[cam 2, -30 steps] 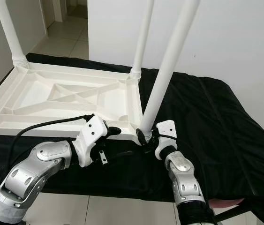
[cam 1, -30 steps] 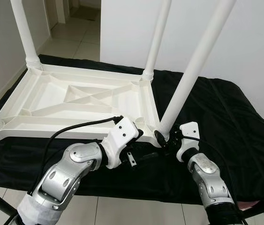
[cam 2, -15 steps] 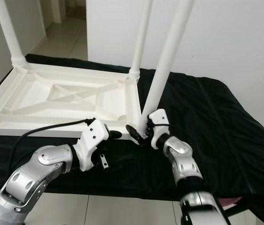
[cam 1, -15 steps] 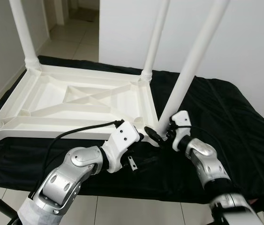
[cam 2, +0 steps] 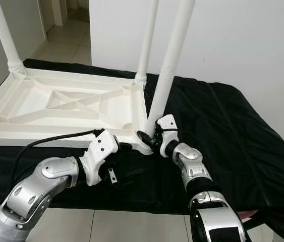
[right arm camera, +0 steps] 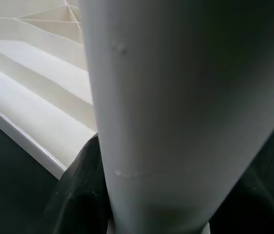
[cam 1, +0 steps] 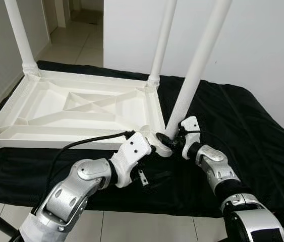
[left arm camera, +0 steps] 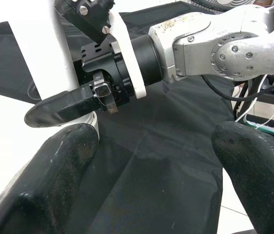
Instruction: Building children table
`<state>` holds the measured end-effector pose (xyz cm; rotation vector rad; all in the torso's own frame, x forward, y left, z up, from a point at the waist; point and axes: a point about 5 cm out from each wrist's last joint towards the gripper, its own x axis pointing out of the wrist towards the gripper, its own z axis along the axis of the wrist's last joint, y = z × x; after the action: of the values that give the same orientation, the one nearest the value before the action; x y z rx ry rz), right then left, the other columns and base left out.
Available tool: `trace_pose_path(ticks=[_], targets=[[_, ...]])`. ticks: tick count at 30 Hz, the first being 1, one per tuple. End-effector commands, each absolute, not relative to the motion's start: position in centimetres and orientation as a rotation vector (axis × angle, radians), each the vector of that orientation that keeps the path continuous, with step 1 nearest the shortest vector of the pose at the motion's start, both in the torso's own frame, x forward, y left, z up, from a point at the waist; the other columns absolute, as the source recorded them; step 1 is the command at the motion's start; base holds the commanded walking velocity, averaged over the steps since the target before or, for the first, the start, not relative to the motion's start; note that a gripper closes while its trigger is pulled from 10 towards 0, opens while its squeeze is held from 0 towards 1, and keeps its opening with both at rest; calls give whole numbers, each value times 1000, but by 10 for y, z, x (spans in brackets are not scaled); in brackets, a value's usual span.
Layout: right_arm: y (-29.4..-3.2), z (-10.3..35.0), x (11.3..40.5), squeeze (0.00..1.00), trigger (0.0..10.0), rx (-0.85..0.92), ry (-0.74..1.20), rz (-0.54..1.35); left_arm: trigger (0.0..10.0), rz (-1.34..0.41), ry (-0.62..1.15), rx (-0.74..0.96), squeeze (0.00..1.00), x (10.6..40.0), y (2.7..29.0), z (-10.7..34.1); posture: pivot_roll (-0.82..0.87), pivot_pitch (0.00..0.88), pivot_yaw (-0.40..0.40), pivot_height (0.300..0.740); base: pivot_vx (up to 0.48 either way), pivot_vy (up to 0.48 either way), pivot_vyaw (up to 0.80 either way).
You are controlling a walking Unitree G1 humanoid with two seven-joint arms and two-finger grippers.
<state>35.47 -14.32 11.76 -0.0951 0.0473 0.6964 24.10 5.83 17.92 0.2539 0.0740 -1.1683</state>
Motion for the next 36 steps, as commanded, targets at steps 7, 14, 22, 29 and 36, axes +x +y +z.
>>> trace_pose_path(ticks=[7, 14, 22, 29, 36], targets=[[-157, 108, 351, 0, 0, -99, 76, 645, 10000, -1147, 60, 253, 0, 241, 56, 181, 76, 0, -100, 740, 0, 0, 0], [-161, 116, 354, 0, 10000, -57, 20, 469, 10000, -1143, 57, 250, 0, 242, 55, 181, 66, 0, -103, 740, 0, 0, 0], [-144, 118, 343, 0, 10000, -30, 10, 236, 10000, -1094, 50, 248, 0, 249, 57, 180, 52, 0, -109, 740, 0, 0, 0], [-126, 115, 323, 0, 10000, 20, 31, 63, 10000, -1049, 50, 258, 0, 256, 59, 180, 47, 0, -115, 740, 0, 0, 0], [-118, 128, 313, 0, 10000, 64, 12, -73, 10000, -950, 48, 260, 0, 264, 63, 181, 39, 0, -107, 740, 0, 0, 0]])
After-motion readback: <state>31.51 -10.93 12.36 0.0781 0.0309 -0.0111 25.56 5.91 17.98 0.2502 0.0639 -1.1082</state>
